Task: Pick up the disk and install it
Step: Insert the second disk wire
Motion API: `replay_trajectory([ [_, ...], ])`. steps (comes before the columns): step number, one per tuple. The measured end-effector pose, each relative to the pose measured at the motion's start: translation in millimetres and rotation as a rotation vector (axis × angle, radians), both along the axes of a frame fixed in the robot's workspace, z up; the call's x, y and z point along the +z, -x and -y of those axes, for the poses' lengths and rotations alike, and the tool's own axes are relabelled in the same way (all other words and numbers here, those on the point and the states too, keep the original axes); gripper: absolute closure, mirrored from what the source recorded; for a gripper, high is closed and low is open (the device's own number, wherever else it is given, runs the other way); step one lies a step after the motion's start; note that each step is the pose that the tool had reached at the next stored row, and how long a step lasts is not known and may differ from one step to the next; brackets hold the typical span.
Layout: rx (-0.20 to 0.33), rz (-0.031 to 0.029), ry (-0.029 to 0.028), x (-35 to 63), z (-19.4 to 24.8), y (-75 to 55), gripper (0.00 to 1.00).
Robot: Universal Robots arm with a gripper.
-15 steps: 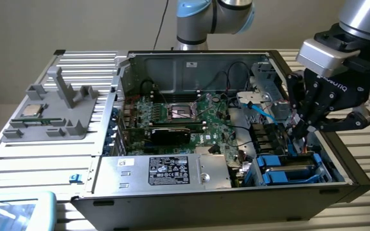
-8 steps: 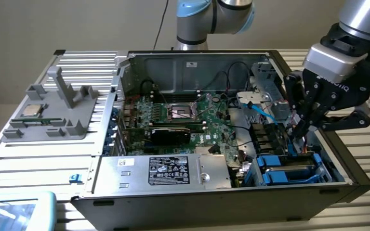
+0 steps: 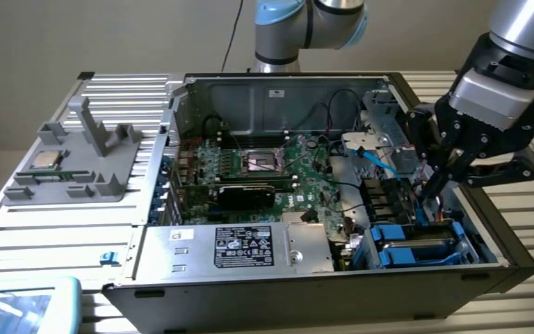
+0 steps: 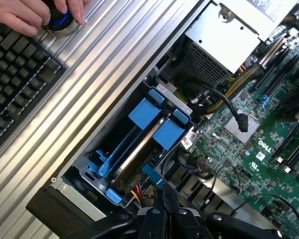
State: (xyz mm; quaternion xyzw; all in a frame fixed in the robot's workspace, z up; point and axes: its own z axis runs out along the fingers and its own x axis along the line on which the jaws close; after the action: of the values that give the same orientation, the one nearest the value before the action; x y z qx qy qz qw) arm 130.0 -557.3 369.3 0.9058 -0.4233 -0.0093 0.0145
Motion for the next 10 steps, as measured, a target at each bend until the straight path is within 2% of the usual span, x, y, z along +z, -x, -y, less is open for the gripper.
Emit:
replay_trajectory([
  [7,0.126,0.0001,-0.0221,-0.3,0.0,0.0,0.89],
  [10,0.181,-0.0001,-0.0284,-0.5,-0.1,0.0,0.89],
])
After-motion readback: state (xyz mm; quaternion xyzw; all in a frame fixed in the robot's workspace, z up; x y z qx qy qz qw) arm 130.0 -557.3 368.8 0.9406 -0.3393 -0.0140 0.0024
